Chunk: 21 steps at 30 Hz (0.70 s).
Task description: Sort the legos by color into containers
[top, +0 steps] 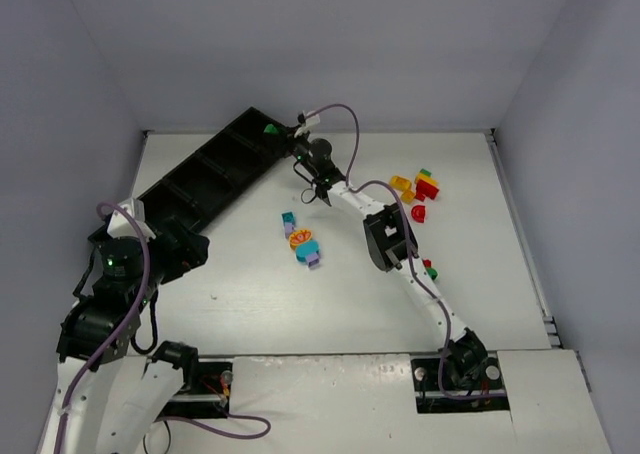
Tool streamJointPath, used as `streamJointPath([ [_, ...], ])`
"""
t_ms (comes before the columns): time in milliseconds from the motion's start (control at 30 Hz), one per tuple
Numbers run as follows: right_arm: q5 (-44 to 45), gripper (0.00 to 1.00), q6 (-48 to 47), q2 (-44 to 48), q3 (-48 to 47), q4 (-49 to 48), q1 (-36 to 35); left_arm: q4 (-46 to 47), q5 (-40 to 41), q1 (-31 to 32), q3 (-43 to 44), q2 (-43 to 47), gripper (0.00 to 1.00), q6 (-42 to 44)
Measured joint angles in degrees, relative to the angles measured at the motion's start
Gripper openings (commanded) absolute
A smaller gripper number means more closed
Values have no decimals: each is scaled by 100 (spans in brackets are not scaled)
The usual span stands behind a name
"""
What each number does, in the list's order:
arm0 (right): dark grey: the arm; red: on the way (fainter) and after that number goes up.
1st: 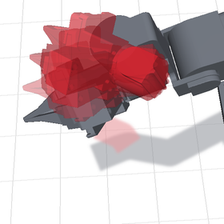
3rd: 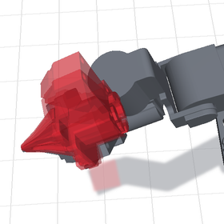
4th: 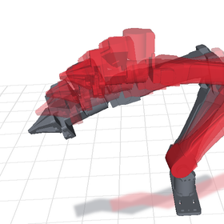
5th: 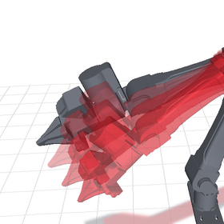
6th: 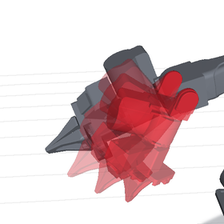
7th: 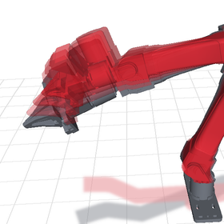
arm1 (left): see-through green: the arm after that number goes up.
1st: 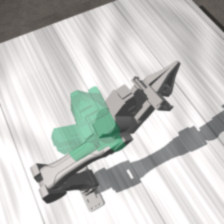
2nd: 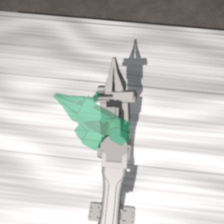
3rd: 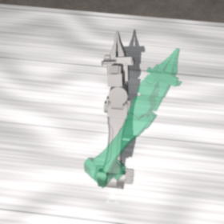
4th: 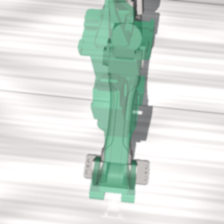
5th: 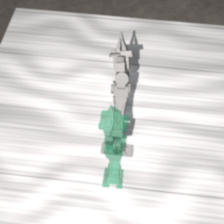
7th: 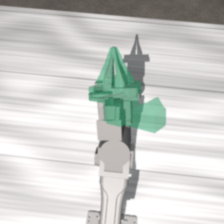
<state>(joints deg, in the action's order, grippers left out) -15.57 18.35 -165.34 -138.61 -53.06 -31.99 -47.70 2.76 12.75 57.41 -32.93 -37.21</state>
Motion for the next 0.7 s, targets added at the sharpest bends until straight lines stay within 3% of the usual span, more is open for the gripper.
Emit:
streamJointPath([
  [400,321,44,-240,-474,-446,61,2,-149,-42,0,0,216,92,-251],
  [433,319,50,-240,-474,-446,61,2,-160,-42,0,0,225,92,-256],
  [600,317,56,-284,-474,-446,61,2,-186,-46,0,-9,278,92,-284],
  [700,315,66,-321,-474,-446,59,2,-188,-50,0,-11,295,92,-299],
])
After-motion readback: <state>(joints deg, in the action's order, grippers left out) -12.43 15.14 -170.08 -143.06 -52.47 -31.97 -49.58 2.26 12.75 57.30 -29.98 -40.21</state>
